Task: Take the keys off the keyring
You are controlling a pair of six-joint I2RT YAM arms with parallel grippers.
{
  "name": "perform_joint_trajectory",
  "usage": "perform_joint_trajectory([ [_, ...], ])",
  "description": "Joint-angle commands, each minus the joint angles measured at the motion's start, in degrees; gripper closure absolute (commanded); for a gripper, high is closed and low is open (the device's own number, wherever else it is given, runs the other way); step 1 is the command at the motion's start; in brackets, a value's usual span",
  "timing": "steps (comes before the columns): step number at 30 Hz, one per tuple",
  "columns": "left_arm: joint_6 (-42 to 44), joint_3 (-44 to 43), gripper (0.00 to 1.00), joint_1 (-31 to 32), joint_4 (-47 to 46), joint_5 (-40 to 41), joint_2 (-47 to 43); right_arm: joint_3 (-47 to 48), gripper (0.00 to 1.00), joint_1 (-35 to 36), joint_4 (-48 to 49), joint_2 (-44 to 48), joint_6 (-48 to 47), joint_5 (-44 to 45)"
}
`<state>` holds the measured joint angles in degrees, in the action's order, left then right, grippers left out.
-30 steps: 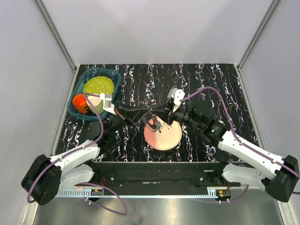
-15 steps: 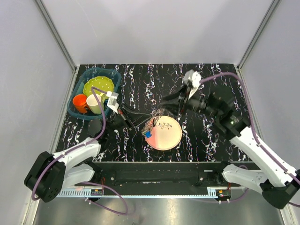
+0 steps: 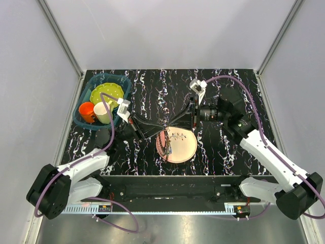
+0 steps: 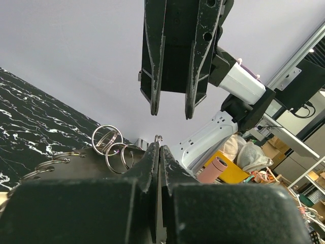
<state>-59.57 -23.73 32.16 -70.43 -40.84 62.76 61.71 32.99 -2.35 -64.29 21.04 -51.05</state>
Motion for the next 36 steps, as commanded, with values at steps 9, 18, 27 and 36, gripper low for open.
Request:
perform_joint_trajectory([
  [9, -2.57, -3.52, 1.0, -0.35, -19.74, -0.21, 0.96, -2.65, 0.65, 0.05, 7.45, -0.31, 4.19, -1.07],
  [18, -3.36, -3.52, 1.0, -0.35, -20.88, 0.23, 1.48, -4.4, 0.67, 0.05, 7.36, -1.63, 2.95, -0.19],
  [27, -3.8, -3.43, 1.0, -0.35, -21.85, 0.23, 2.36, -8.27, 0.69, 0.14, 16.32, -2.07, 7.35, -1.51],
  [36, -3.27, -2.82, 1.0, -0.35, -21.68, 0.32, 3.15, -9.68, 1.0, 0.23, 16.86, -0.4, 5.78, 0.41],
])
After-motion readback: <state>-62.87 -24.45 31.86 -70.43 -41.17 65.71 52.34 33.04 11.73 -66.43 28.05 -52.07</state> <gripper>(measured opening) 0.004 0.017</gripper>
